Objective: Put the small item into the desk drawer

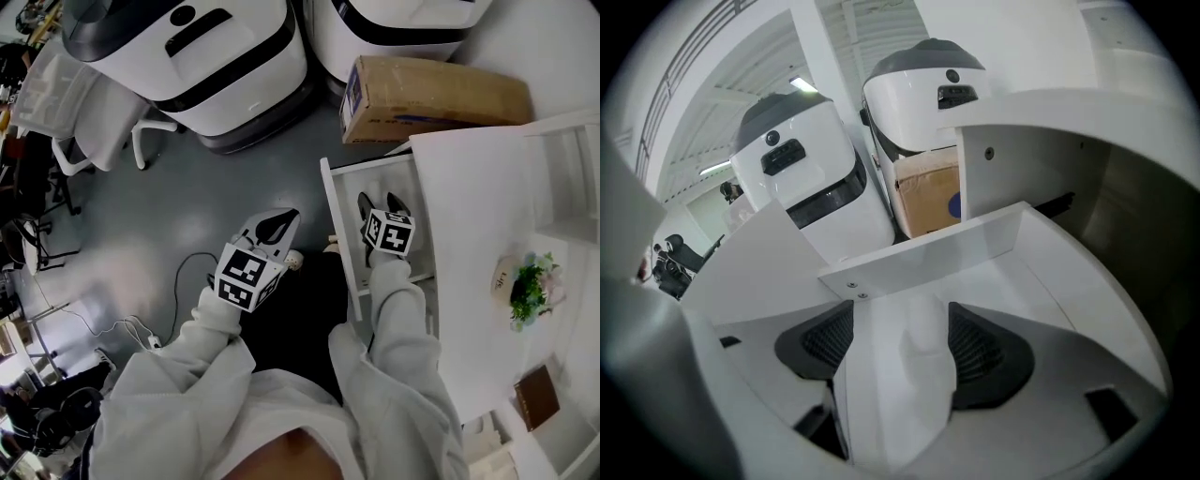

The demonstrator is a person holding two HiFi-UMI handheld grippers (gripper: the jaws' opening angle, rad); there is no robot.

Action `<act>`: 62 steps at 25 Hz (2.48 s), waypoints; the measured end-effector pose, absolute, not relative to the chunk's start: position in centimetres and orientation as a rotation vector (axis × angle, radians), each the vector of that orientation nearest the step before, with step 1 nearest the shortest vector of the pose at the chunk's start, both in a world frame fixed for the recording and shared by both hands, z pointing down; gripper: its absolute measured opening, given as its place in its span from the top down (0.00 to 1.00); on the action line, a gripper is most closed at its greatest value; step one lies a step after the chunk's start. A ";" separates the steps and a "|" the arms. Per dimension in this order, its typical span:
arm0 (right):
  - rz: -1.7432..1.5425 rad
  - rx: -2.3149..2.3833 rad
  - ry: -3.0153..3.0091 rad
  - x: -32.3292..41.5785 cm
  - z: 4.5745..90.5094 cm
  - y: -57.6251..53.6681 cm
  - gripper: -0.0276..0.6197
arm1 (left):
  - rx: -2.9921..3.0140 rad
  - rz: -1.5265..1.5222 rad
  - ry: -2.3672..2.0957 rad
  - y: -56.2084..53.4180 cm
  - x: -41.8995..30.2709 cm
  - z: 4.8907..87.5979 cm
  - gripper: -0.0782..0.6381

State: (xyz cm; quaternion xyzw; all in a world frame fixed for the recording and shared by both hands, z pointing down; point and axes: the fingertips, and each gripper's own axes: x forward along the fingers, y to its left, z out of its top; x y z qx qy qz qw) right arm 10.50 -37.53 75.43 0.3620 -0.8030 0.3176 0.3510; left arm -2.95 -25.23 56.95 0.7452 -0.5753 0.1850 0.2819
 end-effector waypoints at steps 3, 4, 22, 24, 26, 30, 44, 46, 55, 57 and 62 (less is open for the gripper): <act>0.811 0.952 -2.088 10.7 74.2 -37.1 0.46 | 2.029 0.482 -1.532 -25.3 -3.0 56.2 0.87; 0.804 0.959 -2.087 10.8 73.8 -36.9 0.46 | 2.042 0.478 -1.529 -25.3 -3.0 55.9 0.87; 0.719 1.136 -2.081 14.5 64.8 -32.1 0.46 | 2.256 0.360 -1.429 -24.5 -2.9 50.4 0.87; 0.708 1.161 -2.084 14.9 63.5 -31.4 0.46 | 2.283 0.349 -1.411 -24.5 -2.7 49.8 0.87; 0.694 1.196 -2.084 15.4 62.3 -30.9 0.47 | 2.310 0.336 -1.393 -24.5 -2.4 49.2 0.87; 0.636 1.280 -2.092 16.7 59.4 -29.7 0.55 | 2.361 0.311 -1.354 -24.4 -1.6 47.9 0.87; 0.532 1.590 -2.227 19.1 46.6 -24.3 0.86 | 2.531 0.258 -1.207 -23.8 1.2 44.4 0.87; 0.524 1.622 -2.259 19.4 45.1 -23.3 0.87 | 2.550 0.254 -1.183 -23.7 1.6 43.9 0.87; 0.388 1.890 -2.237 23.9 39.6 -18.8 0.90 | 2.657 0.241 -1.080 -23.9 4.6 41.5 0.87; 0.381 1.967 -2.212 25.5 39.1 -17.9 0.90 | 2.673 0.230 -1.066 -24.0 5.2 41.0 0.87; 0.412 2.068 -2.189 27.3 38.9 -16.9 0.90 | 2.698 0.209 -1.035 -23.9 6.3 40.2 0.87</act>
